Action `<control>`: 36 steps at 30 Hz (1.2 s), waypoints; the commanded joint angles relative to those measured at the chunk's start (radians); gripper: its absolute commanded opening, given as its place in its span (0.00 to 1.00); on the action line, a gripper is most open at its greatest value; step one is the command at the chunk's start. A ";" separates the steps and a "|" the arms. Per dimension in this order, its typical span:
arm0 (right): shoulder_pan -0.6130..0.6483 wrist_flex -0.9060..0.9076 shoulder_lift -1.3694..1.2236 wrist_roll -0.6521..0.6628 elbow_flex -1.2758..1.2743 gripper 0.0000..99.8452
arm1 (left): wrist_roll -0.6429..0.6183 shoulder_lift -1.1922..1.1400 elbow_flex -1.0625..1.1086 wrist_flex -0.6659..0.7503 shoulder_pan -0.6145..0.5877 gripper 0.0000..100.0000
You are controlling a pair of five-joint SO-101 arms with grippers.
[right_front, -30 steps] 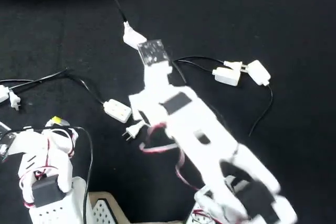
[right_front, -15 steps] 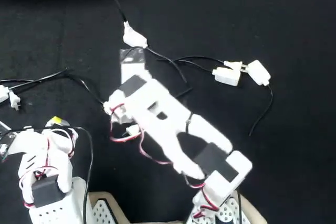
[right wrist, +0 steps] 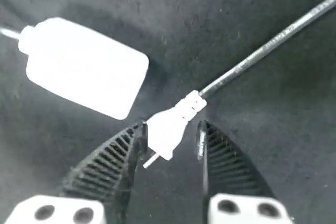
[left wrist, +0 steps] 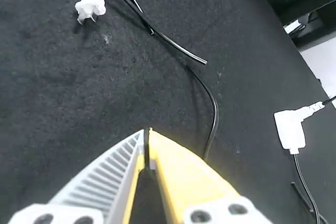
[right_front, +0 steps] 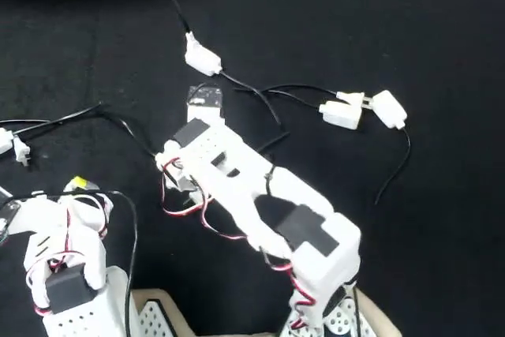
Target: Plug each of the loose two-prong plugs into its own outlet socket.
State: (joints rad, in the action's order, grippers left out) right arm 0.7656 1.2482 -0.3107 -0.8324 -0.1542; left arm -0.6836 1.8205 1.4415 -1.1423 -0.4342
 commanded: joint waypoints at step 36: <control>0.066 0.080 -0.030 -0.135 0.104 0.15 | 0.009 0.005 -0.015 0.005 -0.012 0.03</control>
State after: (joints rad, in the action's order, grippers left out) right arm 0.8239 1.3280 -0.3506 -1.1024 -0.0407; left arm -0.6836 1.8205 1.4415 -1.1423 -0.4358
